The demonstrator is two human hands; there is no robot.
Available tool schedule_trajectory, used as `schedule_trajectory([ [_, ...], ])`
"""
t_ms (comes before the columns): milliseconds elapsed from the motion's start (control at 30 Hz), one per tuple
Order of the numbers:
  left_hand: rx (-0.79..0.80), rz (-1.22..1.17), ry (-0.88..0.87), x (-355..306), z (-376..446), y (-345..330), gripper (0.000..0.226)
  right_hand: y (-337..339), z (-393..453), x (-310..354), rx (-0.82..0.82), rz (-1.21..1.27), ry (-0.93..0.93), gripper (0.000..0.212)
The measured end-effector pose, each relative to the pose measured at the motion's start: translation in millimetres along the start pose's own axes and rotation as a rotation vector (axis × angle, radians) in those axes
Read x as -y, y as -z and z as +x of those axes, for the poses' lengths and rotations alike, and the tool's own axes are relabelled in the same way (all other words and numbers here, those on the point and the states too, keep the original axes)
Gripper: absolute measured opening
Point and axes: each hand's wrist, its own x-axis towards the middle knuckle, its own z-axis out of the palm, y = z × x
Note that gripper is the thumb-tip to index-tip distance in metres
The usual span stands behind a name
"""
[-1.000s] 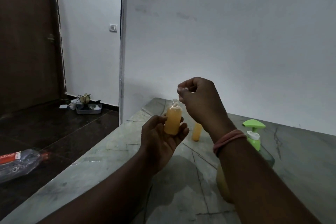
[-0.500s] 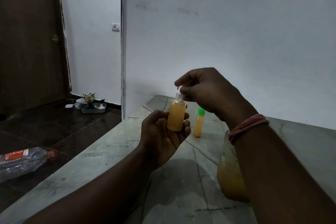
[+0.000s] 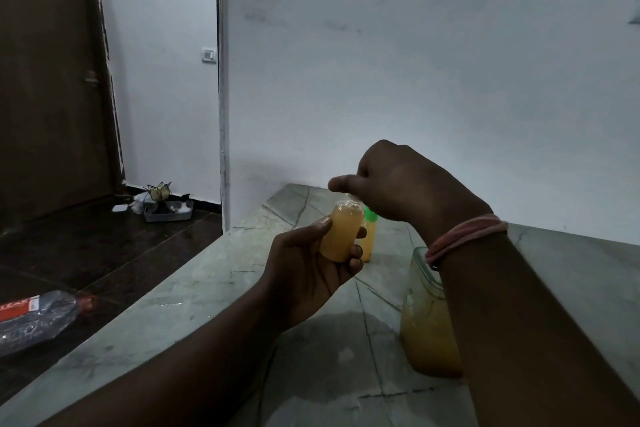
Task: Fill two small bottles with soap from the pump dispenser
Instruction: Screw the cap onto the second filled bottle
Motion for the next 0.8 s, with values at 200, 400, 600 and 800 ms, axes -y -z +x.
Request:
schedule_trajectory([
  [200, -0.006, -0.040, -0.010, -2, 1, 4, 0.044, 14, -8, 1, -0.095, 0.097, -0.072, 0.083],
  [400, 0.000, -0.051, -0.021, -2, -1, 1, 0.047, 11, -8, 2, 0.110, 0.160, 0.189, 0.026],
  [600, -0.003, 0.024, -0.103, 0, 0, -1, 0.055, -5, -1, -1, -0.076, -0.094, 0.008, 0.060],
  [800, -0.022, -0.007, -0.157, -5, 2, 3, 0.063, 5, -3, -9, 0.099, 0.072, 0.045, 0.060],
])
